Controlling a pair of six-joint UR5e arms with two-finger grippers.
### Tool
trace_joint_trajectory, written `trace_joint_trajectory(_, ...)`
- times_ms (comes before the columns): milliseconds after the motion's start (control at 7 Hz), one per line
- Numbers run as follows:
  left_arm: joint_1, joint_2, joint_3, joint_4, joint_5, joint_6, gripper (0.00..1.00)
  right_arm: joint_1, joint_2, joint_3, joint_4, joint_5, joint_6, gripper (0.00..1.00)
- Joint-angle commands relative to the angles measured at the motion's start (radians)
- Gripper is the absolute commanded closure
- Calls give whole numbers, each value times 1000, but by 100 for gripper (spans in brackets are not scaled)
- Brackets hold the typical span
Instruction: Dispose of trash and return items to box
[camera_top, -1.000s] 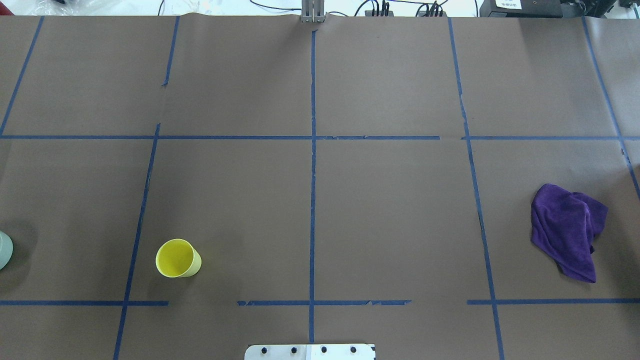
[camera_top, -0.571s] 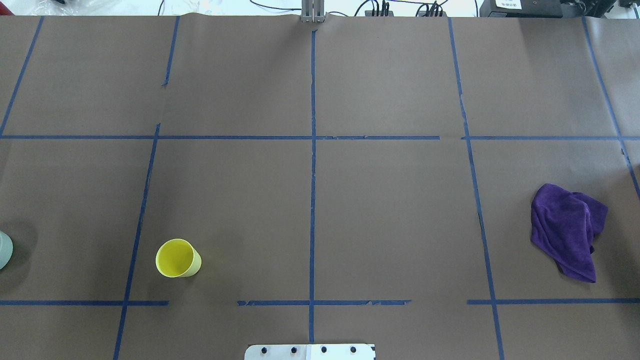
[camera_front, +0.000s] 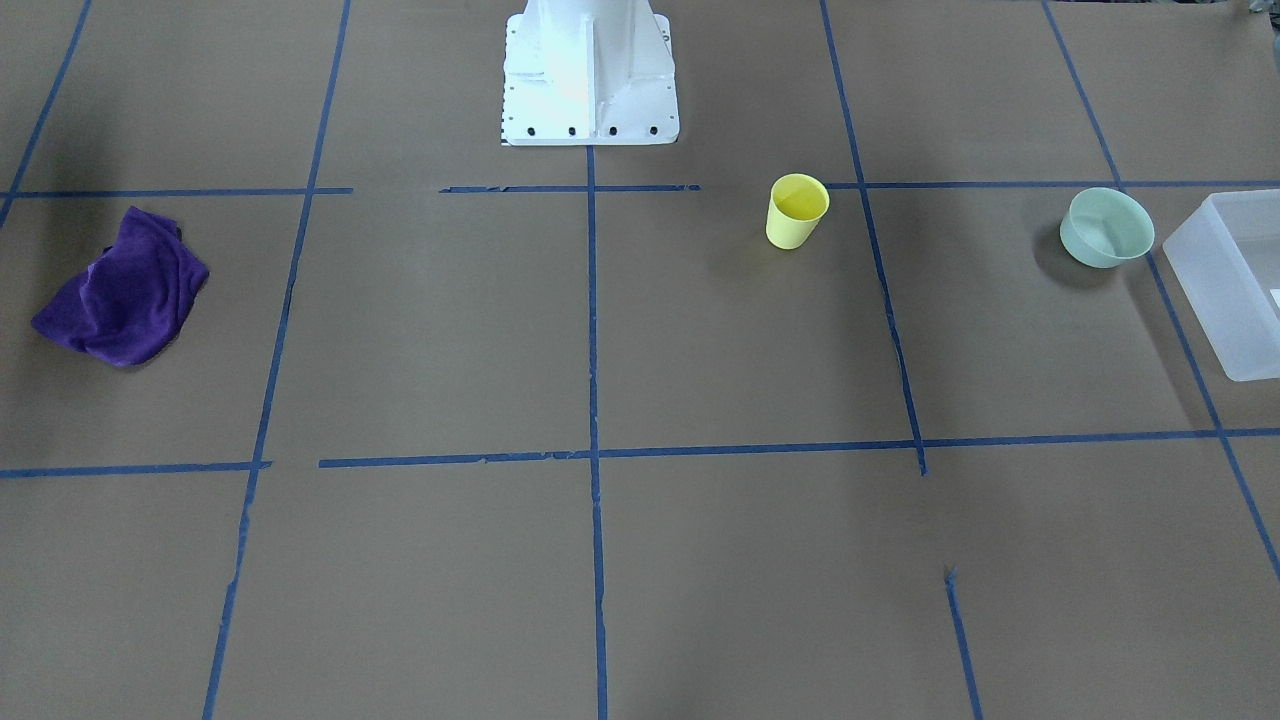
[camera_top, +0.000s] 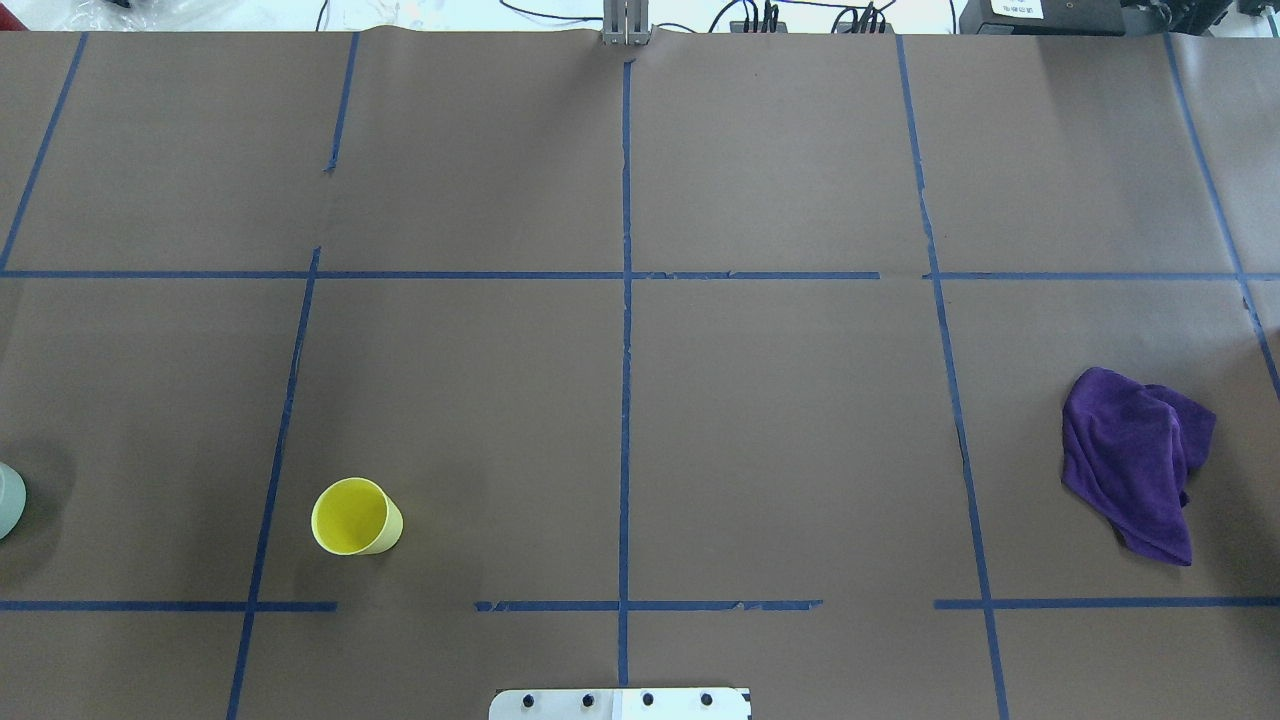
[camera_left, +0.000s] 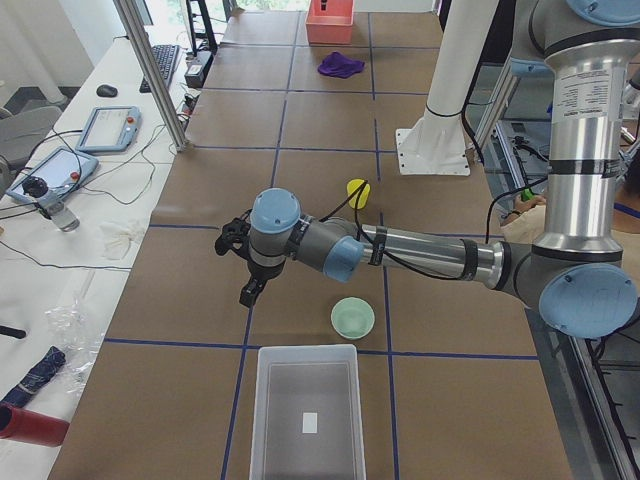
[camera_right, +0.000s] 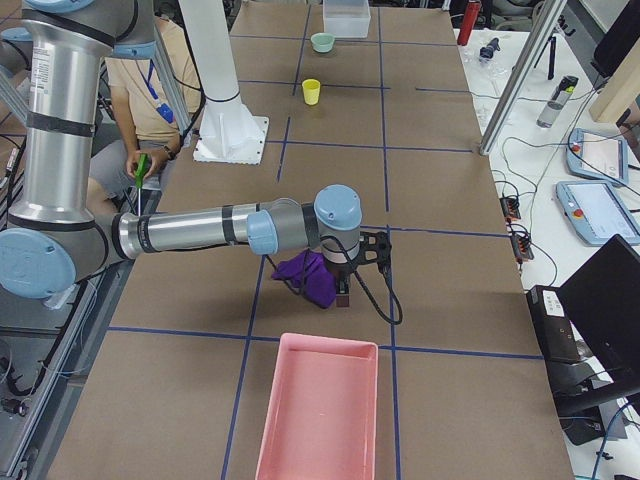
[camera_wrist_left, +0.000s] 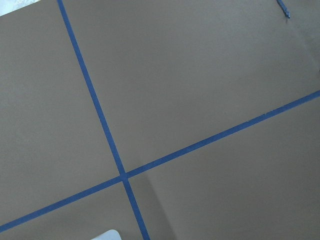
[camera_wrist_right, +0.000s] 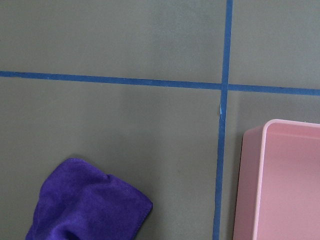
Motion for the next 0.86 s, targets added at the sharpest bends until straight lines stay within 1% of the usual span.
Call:
trace_joint_trajectory(0, 54, 0, -24, -2, 0, -24, 0, 0, -4, 2, 8, 6, 2, 0)
trace_joint_trajectory(286, 129, 8, -61, -97, 1, -157, 0, 0, -4, 2, 10, 6, 2, 0)
trace_joint_trajectory(429, 189, 8, -78, -143, 4, -282, 0, 0, -4, 2, 10, 13, 2, 0)
trace_joint_trajectory(571, 212, 7, -87, -177, 6, -384, 0, 0, -6, 1, 11, 15, 2, 0)
trace_joint_trajectory(714, 308, 2, -133, -180, 32, -582, 0, 0, -6, 1, 10, 16, 2, 0)
